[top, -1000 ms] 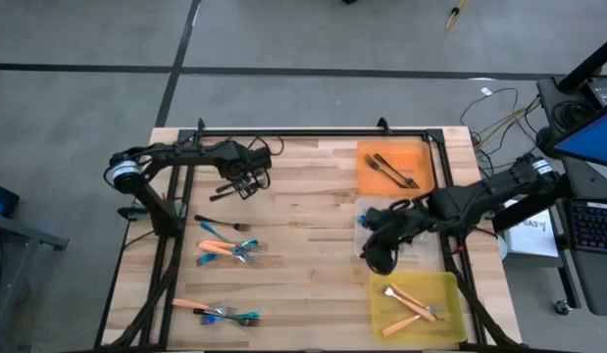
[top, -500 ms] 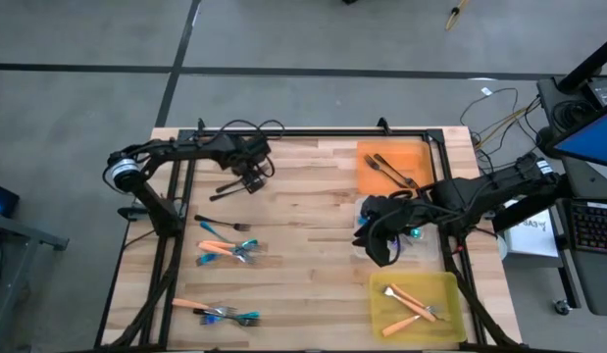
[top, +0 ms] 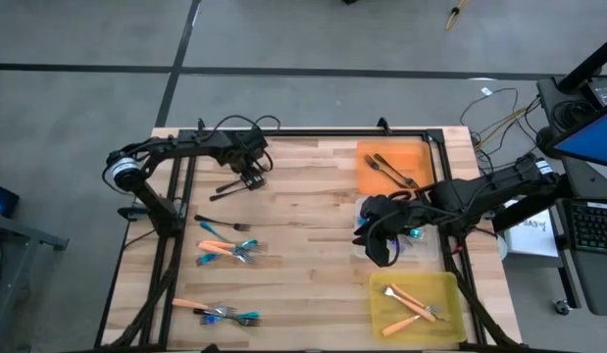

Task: Sort silverware by color (type)
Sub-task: Put the black fork into the orange bin

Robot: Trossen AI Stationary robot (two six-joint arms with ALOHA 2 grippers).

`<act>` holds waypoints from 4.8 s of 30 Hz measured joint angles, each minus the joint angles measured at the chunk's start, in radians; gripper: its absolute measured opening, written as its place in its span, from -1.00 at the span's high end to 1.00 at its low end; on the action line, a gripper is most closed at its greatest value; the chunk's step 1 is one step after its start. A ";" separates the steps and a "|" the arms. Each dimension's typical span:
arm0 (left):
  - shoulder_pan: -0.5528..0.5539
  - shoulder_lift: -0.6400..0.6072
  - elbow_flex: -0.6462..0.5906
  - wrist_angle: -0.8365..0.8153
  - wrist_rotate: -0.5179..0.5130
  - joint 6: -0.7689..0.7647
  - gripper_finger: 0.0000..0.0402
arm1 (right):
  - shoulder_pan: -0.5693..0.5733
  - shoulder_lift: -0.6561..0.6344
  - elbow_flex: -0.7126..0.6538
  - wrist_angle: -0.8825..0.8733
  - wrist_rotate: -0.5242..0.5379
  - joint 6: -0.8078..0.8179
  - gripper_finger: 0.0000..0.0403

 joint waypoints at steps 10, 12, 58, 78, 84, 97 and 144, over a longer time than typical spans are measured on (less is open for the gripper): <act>0.002 0.000 -0.033 0.028 0.055 -0.013 0.45 | 0.000 0.000 -0.057 0.000 0.023 -0.001 0.40; 0.004 0.000 -0.055 0.049 0.053 -0.021 0.45 | 0.000 0.000 -0.068 0.001 0.023 -0.001 0.40; 0.088 0.127 0.048 0.055 0.003 -0.082 0.98 | -0.002 0.000 -0.080 0.008 0.024 0.000 0.40; 0.015 0.106 0.416 0.113 0.412 -0.067 1.00 | -0.083 0.000 -0.100 0.098 0.415 -0.112 0.40; -0.088 0.106 0.414 0.318 0.524 -0.122 1.00 | -0.215 0.023 -0.176 0.374 0.370 -0.196 0.40; -0.248 0.105 0.326 0.490 0.182 -0.199 1.00 | -0.417 0.043 -0.257 0.700 0.261 -0.177 0.40; -0.320 0.105 0.311 0.647 0.037 -0.226 1.00 | -0.598 0.177 -0.123 0.655 0.328 -0.074 0.45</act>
